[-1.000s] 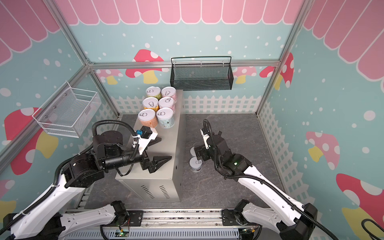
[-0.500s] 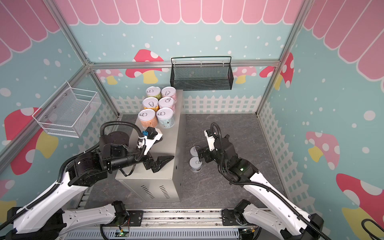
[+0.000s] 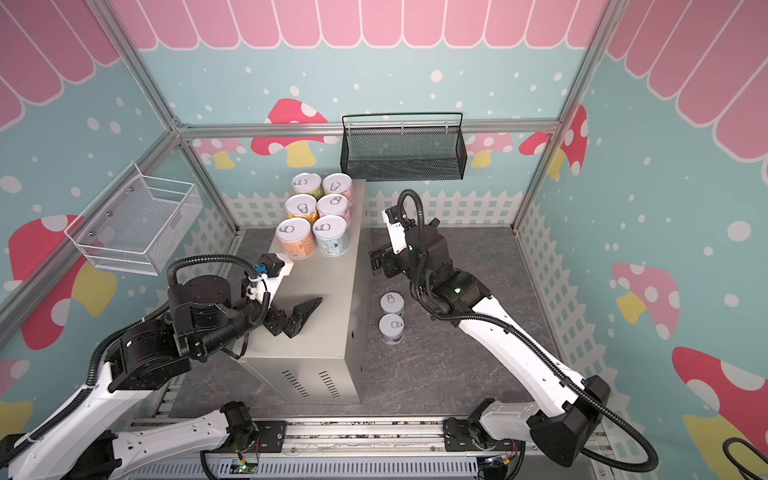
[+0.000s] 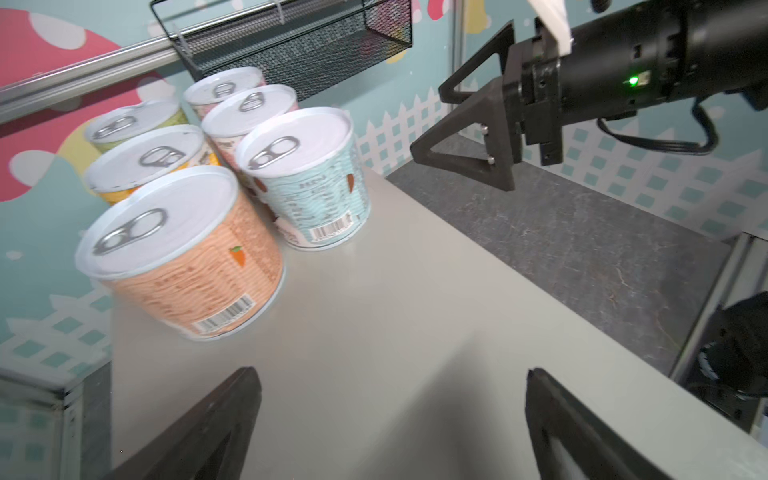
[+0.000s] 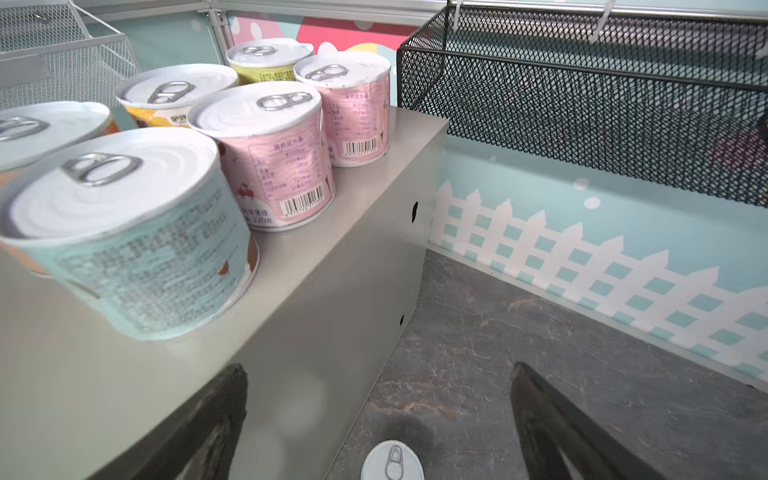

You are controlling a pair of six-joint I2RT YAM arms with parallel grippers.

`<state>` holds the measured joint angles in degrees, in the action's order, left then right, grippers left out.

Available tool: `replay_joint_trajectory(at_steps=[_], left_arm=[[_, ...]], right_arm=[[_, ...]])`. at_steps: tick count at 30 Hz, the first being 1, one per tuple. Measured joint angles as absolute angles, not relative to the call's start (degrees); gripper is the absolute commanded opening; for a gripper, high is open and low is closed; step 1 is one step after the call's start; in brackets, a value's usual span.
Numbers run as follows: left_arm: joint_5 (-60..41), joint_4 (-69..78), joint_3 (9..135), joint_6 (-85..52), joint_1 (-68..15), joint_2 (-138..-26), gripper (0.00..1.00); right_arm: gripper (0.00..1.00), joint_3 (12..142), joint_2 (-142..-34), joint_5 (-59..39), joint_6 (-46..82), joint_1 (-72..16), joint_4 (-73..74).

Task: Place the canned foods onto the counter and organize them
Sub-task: 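Raise the right gripper beside the counter while the left gripper draws back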

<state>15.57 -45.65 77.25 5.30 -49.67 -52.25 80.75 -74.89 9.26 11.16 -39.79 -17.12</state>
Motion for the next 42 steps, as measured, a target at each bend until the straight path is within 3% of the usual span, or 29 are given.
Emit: replay_joint_trajectory(at_steps=[5, 10, 42], left_arm=[[13.50, -45.78, 77.25, 2.39, -35.22, -52.38, 1.00], [11.00, -45.10, 77.25, -0.01, -29.74, -52.71, 1.00], [6.98, -40.14, 74.87, -2.63, -27.70, -54.54, 1.00]], right_arm=[[0.99, 84.58, -79.02, 8.93, 10.70, -39.77, -17.08], [0.99, 85.82, -80.79, 8.82, 10.39, -39.77, -17.21], [0.99, 88.51, -83.61, 4.45, 8.60, -39.75, -17.37]])
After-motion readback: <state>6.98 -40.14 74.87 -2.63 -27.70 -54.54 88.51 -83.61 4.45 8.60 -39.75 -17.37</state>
